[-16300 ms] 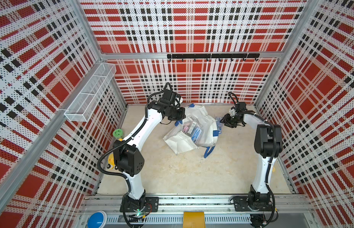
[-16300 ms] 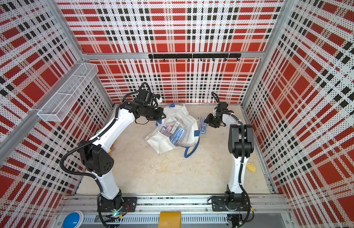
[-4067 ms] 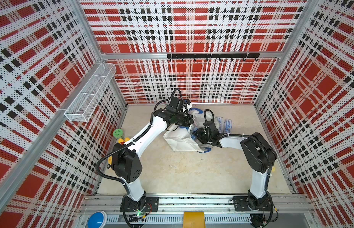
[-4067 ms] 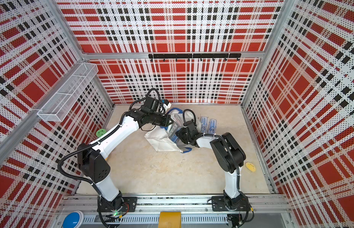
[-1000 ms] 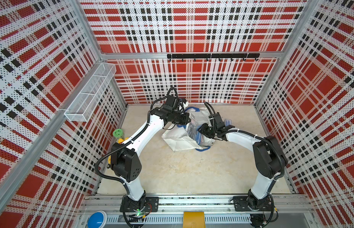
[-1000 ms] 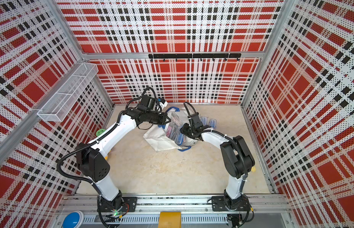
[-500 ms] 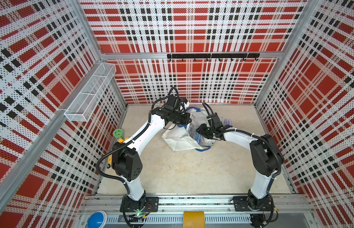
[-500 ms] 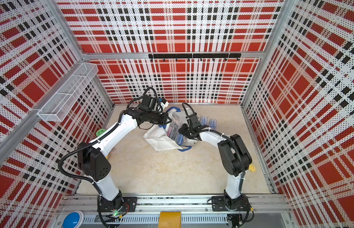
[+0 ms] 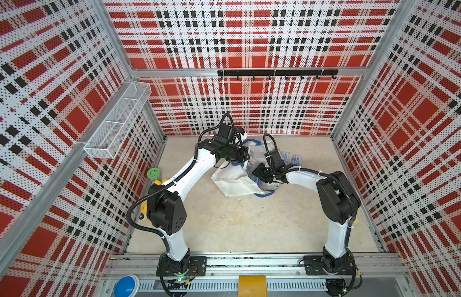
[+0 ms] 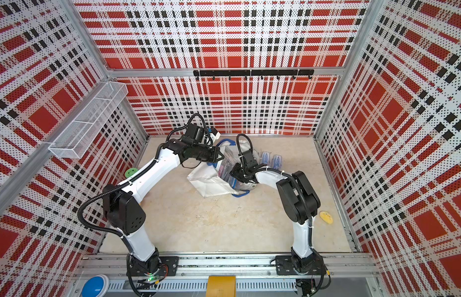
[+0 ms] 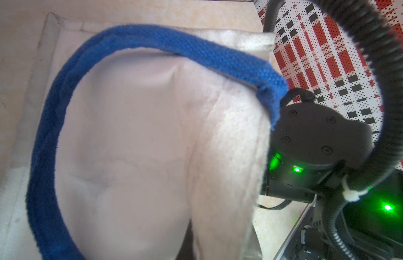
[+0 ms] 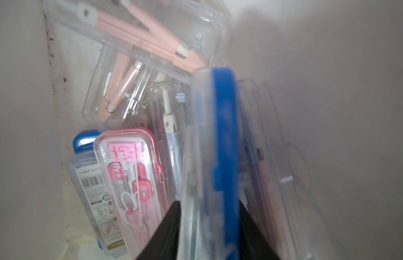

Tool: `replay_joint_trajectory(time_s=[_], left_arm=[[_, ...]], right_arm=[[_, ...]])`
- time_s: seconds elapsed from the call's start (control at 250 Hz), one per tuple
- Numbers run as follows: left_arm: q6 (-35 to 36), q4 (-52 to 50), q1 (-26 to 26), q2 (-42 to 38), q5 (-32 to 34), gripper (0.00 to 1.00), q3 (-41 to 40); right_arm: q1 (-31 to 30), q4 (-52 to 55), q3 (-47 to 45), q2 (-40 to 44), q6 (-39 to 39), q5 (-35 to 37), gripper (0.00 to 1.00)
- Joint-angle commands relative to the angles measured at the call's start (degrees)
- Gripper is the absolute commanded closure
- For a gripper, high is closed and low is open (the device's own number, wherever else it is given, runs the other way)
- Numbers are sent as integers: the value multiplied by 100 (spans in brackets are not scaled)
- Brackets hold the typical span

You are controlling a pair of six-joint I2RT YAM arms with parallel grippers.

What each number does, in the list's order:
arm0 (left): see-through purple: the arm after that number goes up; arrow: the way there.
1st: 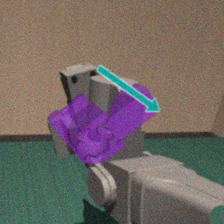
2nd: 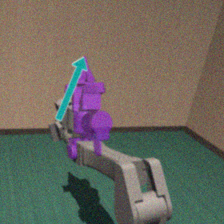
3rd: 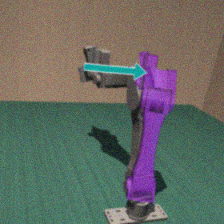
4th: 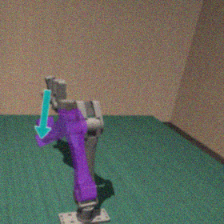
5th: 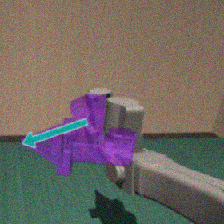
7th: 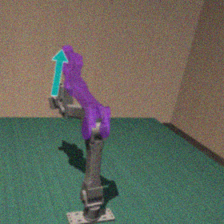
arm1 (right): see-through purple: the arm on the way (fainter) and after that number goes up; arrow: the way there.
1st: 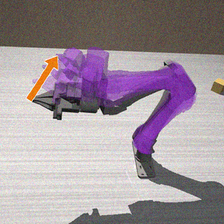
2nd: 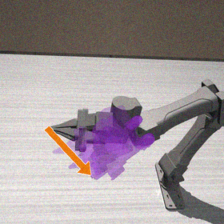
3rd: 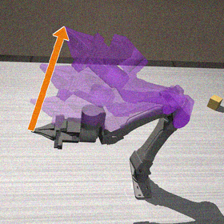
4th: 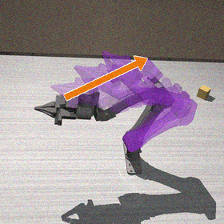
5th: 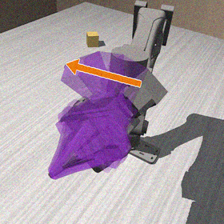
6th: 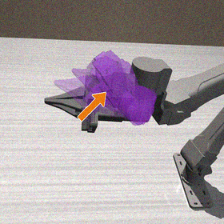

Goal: Take out the compass set from the canvas bag
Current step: Pick up the compass set from the canvas bag.

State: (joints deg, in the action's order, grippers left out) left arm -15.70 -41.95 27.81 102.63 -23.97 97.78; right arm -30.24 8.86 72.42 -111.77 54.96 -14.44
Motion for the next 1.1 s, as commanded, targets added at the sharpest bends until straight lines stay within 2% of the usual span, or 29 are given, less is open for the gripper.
replay_joint_trajectory(time_s=[0.0, 0.144, 0.404, 0.82, 1.096], left_arm=[[15, 229, 116, -32, -383, 100, 243], [15, 223, 109, -51, -321, 100, 224], [-19, 232, 96, -59, -209, 100, 216], [-36, 231, 40, -41, -75, 100, 189], [2, 240, -27, -8, -60, 100, 238]], right_arm=[[-47, -218, 35, -140, 86, -244, 71], [-43, -210, -31, 151, -15, -235, 79], [-48, -134, -198, 961, -456, -421, 87], [276, 513, -721, 2530, -1315, -709, 89], [942, 1357, -880, 3491, -1927, -980, 89]])
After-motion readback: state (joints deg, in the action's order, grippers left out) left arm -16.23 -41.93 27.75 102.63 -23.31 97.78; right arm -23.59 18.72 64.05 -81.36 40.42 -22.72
